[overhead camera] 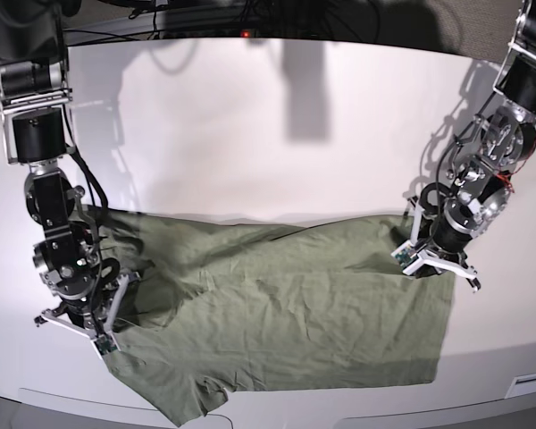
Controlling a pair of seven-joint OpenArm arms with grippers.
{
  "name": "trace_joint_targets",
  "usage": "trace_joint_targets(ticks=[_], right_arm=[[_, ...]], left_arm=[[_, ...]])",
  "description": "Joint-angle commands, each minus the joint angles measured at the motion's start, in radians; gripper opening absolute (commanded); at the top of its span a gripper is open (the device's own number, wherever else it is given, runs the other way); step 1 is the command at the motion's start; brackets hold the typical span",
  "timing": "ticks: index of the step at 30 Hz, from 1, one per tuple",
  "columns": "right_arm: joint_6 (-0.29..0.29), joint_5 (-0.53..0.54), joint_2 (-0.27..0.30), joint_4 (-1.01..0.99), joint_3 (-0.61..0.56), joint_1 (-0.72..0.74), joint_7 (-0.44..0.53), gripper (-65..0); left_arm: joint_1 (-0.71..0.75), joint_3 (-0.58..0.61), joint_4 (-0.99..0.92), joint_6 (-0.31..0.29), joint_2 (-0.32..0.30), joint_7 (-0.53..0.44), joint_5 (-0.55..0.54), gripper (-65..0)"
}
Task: Fold the T-shirt properly
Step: 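Lower the folded edge onto the shirt's middle with both grippers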
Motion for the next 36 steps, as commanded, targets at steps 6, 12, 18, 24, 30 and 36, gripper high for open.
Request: trace_joint_targets(ticks=[6,12,18,24,30,36], right_arm=[[0.038,-0.005,-0.014,0.008,0.006,0.053,0.046,-65.0],[0.037,-0.006,-0.018,-0.093,0.006,0.054,0.119,-65.0],[0.035,-0.010,-0.019,-0.219,0.006,0.078,0.156,-65.0],[0.036,-0.010,-0.037,-0.284,0.006,0.109,0.154,-65.0],[0.036,-0.010,-0.070,-0.284,0.006,0.112,0.155,-65.0],[0.035,-0.010,-0.096,-0.284,0.006,0.112,0.155,-65.0]], left_arm=[[-0.024,-0.008,0.013,0.016,-0.009,-0.013,-0.047,-65.0],[-0.024,-0.008,0.013,0.016,-0.009,-0.013,-0.052,-65.0],[-0.026,-0.008,-0.001,0.016,-0.010,-0.031,-0.052,-65.0],[-0.050,-0.008,-0.085,0.016,-0.006,-0.103,-0.048,-65.0],[-0.096,-0.008,-0.124,0.016,-0.006,-0.121,-0.048,-65.0],[-0.132,-0.008,-0.124,0.016,-0.007,-0.151,-0.048,-65.0]])
